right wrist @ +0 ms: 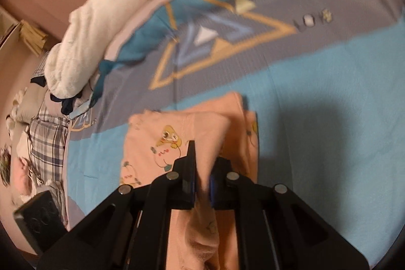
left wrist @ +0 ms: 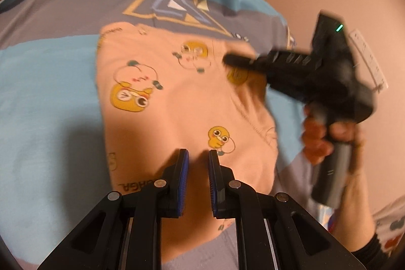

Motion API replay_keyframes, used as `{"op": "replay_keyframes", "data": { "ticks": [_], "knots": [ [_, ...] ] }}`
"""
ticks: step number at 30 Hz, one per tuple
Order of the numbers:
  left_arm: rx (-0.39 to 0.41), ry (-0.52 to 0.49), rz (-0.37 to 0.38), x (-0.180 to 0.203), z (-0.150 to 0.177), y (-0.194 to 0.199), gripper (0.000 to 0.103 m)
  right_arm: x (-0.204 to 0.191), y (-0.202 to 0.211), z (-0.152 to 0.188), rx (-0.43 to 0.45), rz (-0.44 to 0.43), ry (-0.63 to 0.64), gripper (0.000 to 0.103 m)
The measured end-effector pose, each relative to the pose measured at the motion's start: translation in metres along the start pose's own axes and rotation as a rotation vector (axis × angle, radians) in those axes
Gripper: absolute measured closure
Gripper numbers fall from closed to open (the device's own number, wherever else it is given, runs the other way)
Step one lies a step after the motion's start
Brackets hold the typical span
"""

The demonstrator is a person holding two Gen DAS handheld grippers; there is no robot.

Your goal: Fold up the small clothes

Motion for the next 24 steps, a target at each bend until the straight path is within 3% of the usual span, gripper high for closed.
{"op": "replay_keyframes", "data": {
  "ticks": [2,5,8,10,12,16,18,20,24],
  "knots": [
    [-0.014,-0.001,-0.004,-0.002,0.003,-0.008,0.093,0.002,0.001,-0.005,0.012,0.009,0.01,0.093],
    [-0.025,0.029,0.005,-0.007,0.002,-0.016,0.093,0.026,-0.013,0.001,-0.029,0.096,-0.007,0.09],
    [-0.024,0.064,0.016,-0.011,0.0,-0.014,0.093,0.036,0.0,0.0,0.032,0.125,-0.018,0.083],
    [-0.013,0.052,0.009,-0.009,0.001,-0.007,0.093,0.027,0.02,-0.002,0.089,0.116,0.042,0.083],
    [0.007,0.038,0.008,-0.006,0.002,0.004,0.093,0.006,0.042,0.003,0.106,0.036,0.112,0.083],
    [0.042,0.013,0.007,-0.005,0.01,0.018,0.093,-0.036,0.078,0.037,0.074,-0.119,0.283,0.083],
    [0.017,0.01,0.007,-0.007,0.022,0.015,0.093,-0.048,0.084,0.062,0.033,-0.164,0.358,0.083],
    [-0.002,0.009,-0.011,-0.011,0.032,0.011,0.093,-0.046,0.079,0.083,-0.007,-0.156,0.414,0.084],
    [-0.001,0.052,-0.006,-0.017,0.043,0.012,0.093,-0.022,0.061,0.115,-0.082,-0.047,0.471,0.09]
  ]
}}
Point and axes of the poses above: each gripper's, at about its wrist camera, not at the fingertips, and y roughly against the way its jaws point, x to its right, z to its underside, the point moved 7 cm from there along -y, roughly the way its jaws point, and after that the axes turned 15 degrees about x, right-handed, at the moved point
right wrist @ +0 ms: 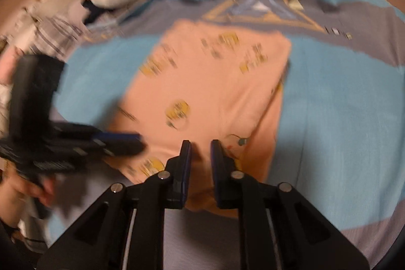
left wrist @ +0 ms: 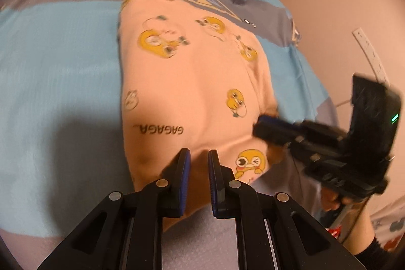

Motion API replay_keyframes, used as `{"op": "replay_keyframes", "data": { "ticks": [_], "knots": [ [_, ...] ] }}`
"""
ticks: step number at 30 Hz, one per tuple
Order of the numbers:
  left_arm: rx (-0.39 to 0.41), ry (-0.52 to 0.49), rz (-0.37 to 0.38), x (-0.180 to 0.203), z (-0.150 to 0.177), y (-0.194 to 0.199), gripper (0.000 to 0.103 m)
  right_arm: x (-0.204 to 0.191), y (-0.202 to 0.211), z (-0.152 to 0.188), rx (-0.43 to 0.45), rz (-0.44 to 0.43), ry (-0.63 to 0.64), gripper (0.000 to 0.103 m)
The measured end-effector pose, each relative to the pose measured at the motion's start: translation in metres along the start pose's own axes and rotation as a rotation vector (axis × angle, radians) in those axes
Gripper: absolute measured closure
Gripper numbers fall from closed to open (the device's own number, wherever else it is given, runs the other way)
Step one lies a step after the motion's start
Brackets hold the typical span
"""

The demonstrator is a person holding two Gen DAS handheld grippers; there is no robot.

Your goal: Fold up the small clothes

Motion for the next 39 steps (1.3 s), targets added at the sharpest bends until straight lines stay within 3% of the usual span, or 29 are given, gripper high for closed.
{"op": "replay_keyframes", "data": {
  "ticks": [6,7,10,13,14,15,21,25,33,39],
  "knots": [
    [0.029,0.029,-0.035,-0.004,0.008,0.02,0.093,0.005,0.014,0.018,-0.012,0.003,-0.045,0.086],
    [0.037,0.031,-0.048,-0.005,0.008,0.023,0.093,0.007,0.018,0.022,-0.017,0.009,-0.051,0.075],
    [0.063,0.016,-0.083,-0.007,0.008,0.034,0.083,0.008,0.037,0.029,-0.002,-0.015,-0.112,0.062],
    [0.085,-0.015,-0.123,-0.006,0.004,0.039,0.041,0.011,0.047,0.031,0.032,-0.029,-0.155,0.05],
    [0.099,-0.035,-0.159,-0.007,0.002,0.041,0.021,0.013,0.048,0.032,0.036,-0.032,-0.173,0.049],
    [0.118,-0.053,-0.191,-0.008,-0.002,0.041,0.015,0.016,0.048,0.032,0.039,-0.037,-0.199,0.048],
    [0.13,-0.02,-0.197,-0.023,-0.012,0.039,0.015,0.024,0.049,0.021,0.08,-0.105,-0.352,0.03],
    [0.129,-0.012,-0.197,-0.029,-0.017,0.035,0.015,0.027,0.043,0.013,0.084,-0.116,-0.388,0.026],
    [0.128,-0.021,-0.173,-0.033,-0.029,0.02,0.015,0.038,0.022,-0.007,0.097,-0.146,-0.45,0.024],
    [0.121,0.005,-0.105,-0.031,-0.038,0.004,0.015,0.048,0.002,-0.017,0.094,-0.154,-0.504,0.025]
  ]
}}
Point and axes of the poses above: each gripper's, at about its wrist camera, not at the fingertips, and y roughly against the way its jaws point, x to its right, z to its underside, the point moved 7 cm from there along -y, roughly the way its jaws point, and after that the axes turned 15 degrees about x, right-handed, at the moved point
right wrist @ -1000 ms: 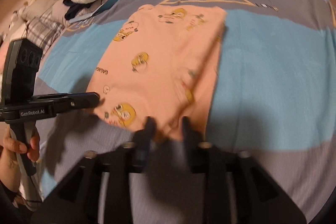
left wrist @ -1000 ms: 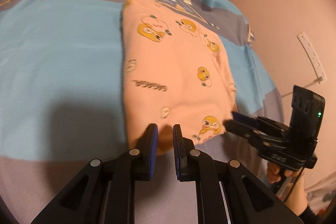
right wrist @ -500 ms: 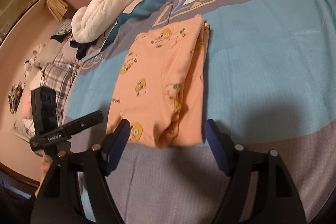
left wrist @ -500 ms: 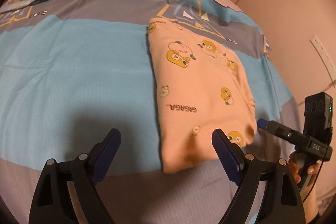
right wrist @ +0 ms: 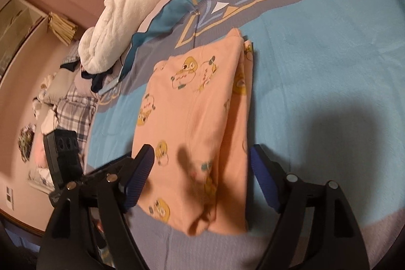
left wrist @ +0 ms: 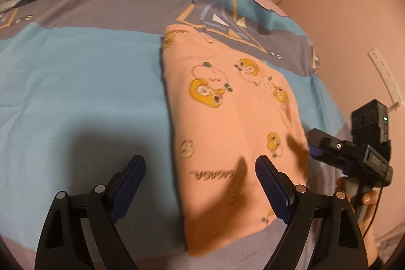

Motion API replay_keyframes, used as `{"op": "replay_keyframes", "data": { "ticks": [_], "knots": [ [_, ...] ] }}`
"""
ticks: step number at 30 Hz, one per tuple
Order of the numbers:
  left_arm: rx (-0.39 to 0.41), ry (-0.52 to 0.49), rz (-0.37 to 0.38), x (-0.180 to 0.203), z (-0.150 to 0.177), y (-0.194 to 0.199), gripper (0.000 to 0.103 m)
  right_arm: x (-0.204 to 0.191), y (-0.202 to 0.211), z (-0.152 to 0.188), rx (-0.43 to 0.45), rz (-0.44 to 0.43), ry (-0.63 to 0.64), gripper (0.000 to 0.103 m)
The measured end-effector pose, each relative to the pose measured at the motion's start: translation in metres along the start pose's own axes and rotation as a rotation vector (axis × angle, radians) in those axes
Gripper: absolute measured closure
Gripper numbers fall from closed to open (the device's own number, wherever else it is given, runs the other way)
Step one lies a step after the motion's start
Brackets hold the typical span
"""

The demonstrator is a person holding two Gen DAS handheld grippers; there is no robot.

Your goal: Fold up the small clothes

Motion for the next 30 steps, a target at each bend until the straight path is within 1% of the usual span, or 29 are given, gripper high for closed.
{"op": "replay_keyframes", "data": {
  "ticks": [6,10,22,30],
  "knots": [
    [-0.003,0.034,0.051,0.006,-0.007,-0.014,0.015,0.002,-0.017,-0.006,-0.011,-0.012,-0.026,0.025],
    [-0.005,0.043,0.069,0.011,-0.013,-0.023,0.015,0.001,-0.024,-0.01,-0.008,-0.019,-0.034,0.027],
    [-0.011,0.018,0.043,0.018,-0.021,-0.045,0.015,0.004,-0.042,-0.021,-0.004,-0.026,-0.026,0.043],
    [-0.013,-0.013,0.035,0.021,-0.023,-0.051,0.015,0.004,-0.051,-0.024,0.001,-0.029,-0.014,0.048]
  ]
}}
Point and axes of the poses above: each gripper's, at about its wrist camera, not at the fingertips, and y roughly against the way its jaws point, x to its right, z to its underside, the point moved 7 cm from there along -y, roughly the way its jaws point, and after that the axes turned 15 degrees about x, right-handed, at the moved point
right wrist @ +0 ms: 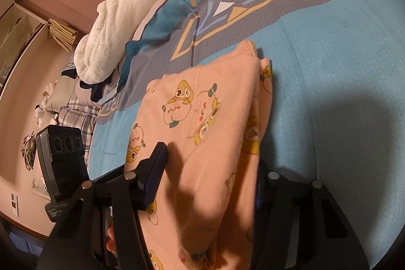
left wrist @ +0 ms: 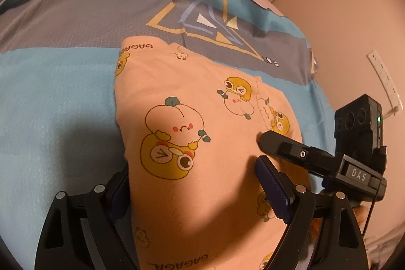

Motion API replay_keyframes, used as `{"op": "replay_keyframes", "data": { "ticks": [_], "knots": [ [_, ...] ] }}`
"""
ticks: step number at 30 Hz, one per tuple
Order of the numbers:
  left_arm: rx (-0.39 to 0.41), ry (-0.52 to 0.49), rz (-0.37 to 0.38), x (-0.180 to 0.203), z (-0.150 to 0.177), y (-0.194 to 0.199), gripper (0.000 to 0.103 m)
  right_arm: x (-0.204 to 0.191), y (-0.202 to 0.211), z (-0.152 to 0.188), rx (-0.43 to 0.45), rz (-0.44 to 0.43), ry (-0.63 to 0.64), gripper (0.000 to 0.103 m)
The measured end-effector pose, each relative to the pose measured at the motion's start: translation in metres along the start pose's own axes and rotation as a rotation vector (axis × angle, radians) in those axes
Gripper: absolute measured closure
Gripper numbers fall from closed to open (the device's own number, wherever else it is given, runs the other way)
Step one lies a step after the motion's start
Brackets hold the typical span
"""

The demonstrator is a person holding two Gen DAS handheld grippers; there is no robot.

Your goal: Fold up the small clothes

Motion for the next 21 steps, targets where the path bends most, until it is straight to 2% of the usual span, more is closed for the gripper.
{"op": "replay_keyframes", "data": {
  "ticks": [8,21],
  "knots": [
    [0.003,-0.028,-0.038,-0.0038,0.0002,0.0024,0.03,0.0007,-0.0018,-0.0002,0.002,0.005,0.016,0.053],
    [0.006,-0.032,-0.066,-0.0033,0.0014,0.0021,0.033,-0.0015,-0.0049,0.0008,0.001,0.041,0.076,0.058]
  ]
}}
Point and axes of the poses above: each gripper's, at about its wrist camera, not at the fingertips, and y roughly against the way its jaws point, x to its right, z to its underside, the point moved 7 cm from there along -y, roughly the way its jaws point, and after that the axes turned 15 degrees about x, right-handed, at the moved point
